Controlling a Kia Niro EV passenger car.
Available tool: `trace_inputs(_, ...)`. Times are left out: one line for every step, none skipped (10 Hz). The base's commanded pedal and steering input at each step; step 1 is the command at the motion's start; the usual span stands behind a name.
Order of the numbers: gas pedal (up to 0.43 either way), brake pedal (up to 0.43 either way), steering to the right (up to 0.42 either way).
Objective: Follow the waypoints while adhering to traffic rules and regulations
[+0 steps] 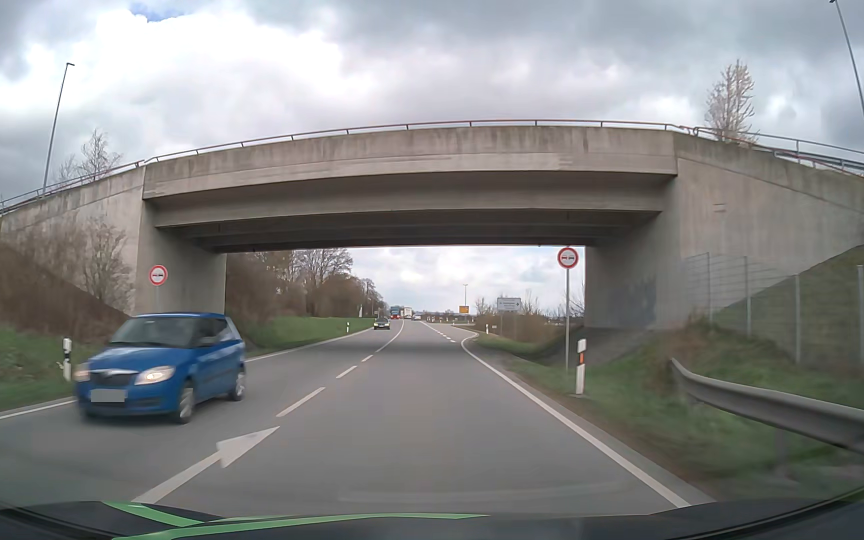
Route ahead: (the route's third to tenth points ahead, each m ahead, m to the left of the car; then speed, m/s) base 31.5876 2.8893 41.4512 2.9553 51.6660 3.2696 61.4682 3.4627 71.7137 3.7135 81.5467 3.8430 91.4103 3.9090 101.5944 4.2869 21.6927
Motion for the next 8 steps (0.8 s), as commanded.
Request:
trace_inputs(0.157,0.0,-0.003)
trace_inputs(0.169,0.0,-0.002)
trace_inputs(0.169,0.0,-0.001)
trace_inputs(0.169,0.0,-0.001)
trace_inputs(0.169,0.0,-0.001)
trace_inputs(0.169,0.0,-0.001)
trace_inputs(0.169,0.0,0.0)
trace_inputs(0.169,0.0,0.0)
